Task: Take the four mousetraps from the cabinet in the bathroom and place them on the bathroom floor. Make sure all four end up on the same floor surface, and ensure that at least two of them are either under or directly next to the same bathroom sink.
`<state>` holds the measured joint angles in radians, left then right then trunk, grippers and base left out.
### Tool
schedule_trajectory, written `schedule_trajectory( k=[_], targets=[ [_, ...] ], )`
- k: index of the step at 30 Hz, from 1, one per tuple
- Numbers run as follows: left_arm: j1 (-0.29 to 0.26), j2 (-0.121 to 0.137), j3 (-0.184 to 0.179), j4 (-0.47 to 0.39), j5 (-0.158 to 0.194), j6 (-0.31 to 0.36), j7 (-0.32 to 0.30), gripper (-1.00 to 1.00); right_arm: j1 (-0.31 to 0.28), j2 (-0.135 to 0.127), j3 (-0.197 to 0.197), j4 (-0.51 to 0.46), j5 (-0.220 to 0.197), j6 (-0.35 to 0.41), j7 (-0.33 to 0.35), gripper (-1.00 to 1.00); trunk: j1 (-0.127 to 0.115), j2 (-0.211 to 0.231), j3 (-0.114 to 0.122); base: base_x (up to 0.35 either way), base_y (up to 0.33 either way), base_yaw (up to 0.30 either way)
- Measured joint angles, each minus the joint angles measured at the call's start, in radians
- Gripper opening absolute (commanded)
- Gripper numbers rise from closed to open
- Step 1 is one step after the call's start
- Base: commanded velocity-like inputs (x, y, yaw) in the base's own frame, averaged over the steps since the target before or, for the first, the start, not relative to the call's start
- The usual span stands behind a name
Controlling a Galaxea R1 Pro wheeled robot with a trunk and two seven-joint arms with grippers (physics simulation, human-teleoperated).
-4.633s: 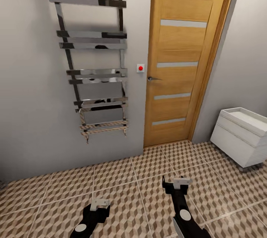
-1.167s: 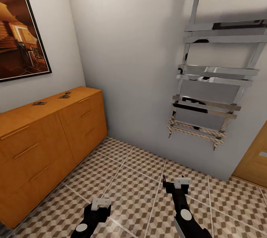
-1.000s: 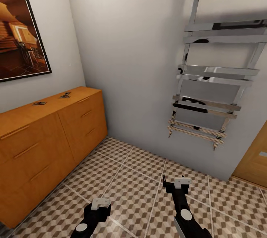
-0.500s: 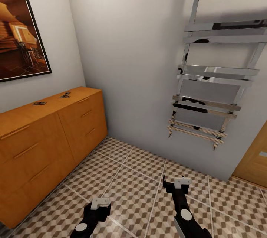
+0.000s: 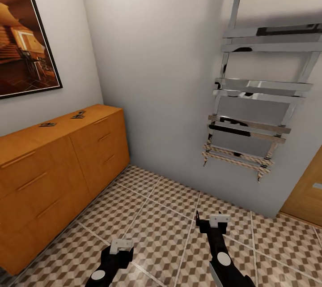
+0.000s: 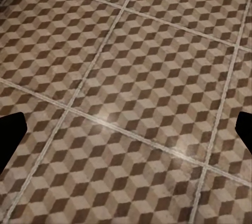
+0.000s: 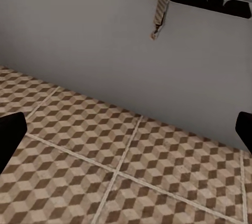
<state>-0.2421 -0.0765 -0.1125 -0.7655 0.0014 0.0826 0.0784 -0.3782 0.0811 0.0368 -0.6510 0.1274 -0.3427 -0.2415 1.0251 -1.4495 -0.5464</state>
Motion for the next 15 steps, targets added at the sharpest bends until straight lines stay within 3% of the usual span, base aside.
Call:
schedule_trajectory(
  k=[5, 15],
  targets=[
    [0.0, 0.0, 0.0, 0.005, 0.0, 0.0, -0.002, 1.0, 0.0, 0.002, 0.0, 0.0, 0.0, 0.0, 0.0, 1.0, 0.0, 0.0, 0.0, 0.0, 0.0, 0.193],
    [0.0, 0.0, 0.0, 0.01, 0.0, -0.001, -0.002, 1.0, 0.0, 0.002, 0.0, 0.0, 0.0, 0.0, 0.0, 1.0, 0.0, 0.0, 0.0, 0.013, -0.01, 0.275]
  ],
)
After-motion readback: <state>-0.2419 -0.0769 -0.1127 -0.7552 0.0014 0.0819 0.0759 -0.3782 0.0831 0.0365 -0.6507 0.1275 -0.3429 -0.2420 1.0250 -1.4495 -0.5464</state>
